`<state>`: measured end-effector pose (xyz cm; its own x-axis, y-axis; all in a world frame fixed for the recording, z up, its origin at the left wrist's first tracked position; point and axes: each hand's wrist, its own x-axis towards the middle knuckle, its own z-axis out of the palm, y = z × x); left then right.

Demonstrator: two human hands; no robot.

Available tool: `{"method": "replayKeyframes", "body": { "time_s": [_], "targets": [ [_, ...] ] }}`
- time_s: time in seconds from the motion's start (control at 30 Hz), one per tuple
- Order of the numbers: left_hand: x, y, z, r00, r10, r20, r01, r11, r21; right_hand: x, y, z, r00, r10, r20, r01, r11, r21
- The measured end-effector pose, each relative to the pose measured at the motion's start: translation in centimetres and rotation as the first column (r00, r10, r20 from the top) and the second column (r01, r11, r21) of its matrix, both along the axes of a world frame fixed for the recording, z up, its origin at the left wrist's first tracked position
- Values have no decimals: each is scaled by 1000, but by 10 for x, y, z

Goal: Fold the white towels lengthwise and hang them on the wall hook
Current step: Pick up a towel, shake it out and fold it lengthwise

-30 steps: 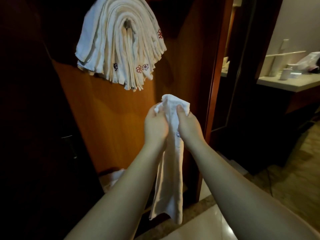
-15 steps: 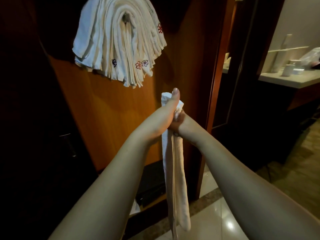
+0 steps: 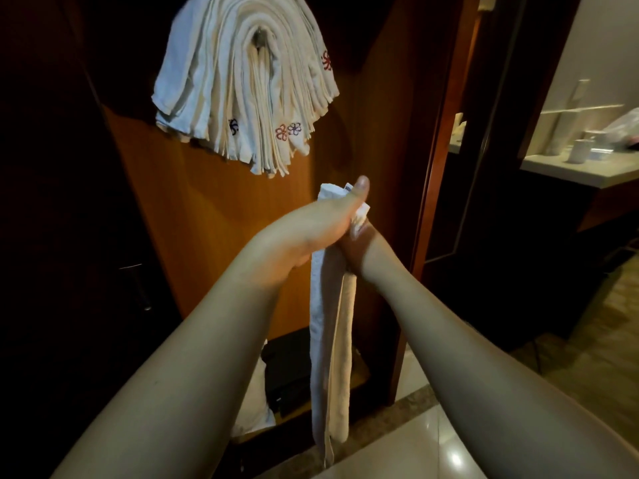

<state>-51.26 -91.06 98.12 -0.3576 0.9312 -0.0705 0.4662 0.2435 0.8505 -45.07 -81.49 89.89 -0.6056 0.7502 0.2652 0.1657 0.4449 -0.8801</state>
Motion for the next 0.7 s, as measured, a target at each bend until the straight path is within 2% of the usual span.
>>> {"method": "replayKeyframes", "body": {
  "time_s": [0.07, 0.1, 0.17, 0.2, 0.27, 0.33, 0.4, 0.47, 0.57, 0.7],
  "targets": [
    [-16, -2, -3, 995, 85, 57, -94, 981, 173, 4, 3, 11, 998, 22, -53, -21, 999, 27],
    [-24, -2, -6, 985, 151, 83, -169, 946, 278, 6, 6, 16, 993, 57, -106, -59, 998, -19],
    [-44, 4, -16, 950, 297, 91, -306, 844, 441, 8, 15, 26, 963, 118, -242, -170, 963, -210],
    [-51, 6, -19, 943, 318, 103, -329, 828, 455, 8, 20, 32, 944, 143, -298, -231, 930, -286],
    [-63, 11, -24, 951, 196, 238, -275, 889, 366, 8, 24, 46, 896, 189, -401, -348, 861, -372],
    [-71, 12, -27, 920, 6, 391, -128, 950, 285, 10, 26, 61, 840, 236, -488, -462, 783, -416],
    [-75, 12, -33, 889, -101, 446, -31, 960, 279, 14, 28, 73, 797, 265, -542, -532, 732, -425],
    [-74, 14, -38, 842, -174, 511, -1, 946, 324, 19, 30, 83, 780, 280, -560, -558, 717, -418],
    [-67, 15, -38, 788, -278, 549, 50, 918, 393, 26, 35, 89, 751, 312, -581, -603, 684, -412],
    [-51, 19, -26, 790, -310, 529, 55, 895, 442, 43, 48, 69, 750, 296, -591, -624, 613, -485]
  ]
}}
